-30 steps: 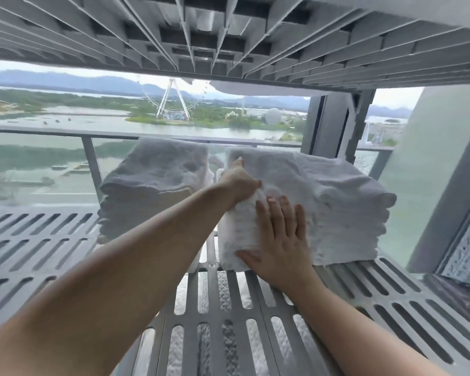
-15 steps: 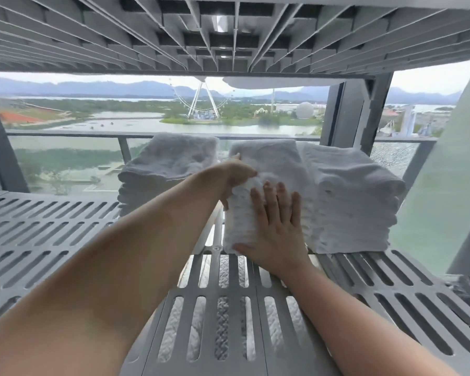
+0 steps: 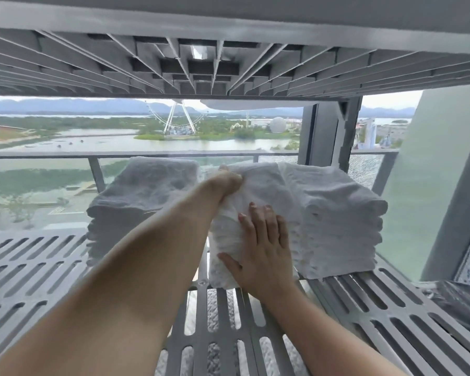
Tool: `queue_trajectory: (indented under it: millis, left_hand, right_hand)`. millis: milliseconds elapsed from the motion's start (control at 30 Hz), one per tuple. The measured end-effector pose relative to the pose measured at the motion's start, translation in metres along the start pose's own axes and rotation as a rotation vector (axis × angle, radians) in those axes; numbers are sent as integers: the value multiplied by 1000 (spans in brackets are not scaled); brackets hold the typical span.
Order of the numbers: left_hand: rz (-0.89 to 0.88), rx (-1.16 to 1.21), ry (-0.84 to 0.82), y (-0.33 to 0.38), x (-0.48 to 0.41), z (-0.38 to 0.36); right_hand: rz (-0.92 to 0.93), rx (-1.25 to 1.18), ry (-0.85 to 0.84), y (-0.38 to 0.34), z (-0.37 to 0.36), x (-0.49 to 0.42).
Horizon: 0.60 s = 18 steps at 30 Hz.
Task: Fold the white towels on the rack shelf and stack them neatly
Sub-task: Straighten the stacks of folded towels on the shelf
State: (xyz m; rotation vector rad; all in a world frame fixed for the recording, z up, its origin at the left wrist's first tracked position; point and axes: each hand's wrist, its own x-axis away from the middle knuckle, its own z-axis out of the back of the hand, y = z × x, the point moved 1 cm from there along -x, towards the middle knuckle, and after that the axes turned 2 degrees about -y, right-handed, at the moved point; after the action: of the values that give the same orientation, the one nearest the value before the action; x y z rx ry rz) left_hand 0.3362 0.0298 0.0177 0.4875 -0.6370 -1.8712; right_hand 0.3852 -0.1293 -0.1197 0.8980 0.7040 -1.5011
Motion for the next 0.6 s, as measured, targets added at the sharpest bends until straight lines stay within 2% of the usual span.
queue_trajectory:
  millis: [133, 267, 467, 600]
  left_hand:
    - [-17, 9, -107, -7, -14, -10]
    - [24, -94, -44, -8, -17, -9]
    - [-98, -298, -32, -2, -2, -3]
    - [-78, -294, -39, 9, 6, 2]
  right_hand:
    - [2, 22, 17, 0, -6, -2]
    - [20, 8, 43, -1, -9, -1]
    - [8, 21, 23, -2, -5, 2]
    - [3, 22, 25, 4, 2, 5]
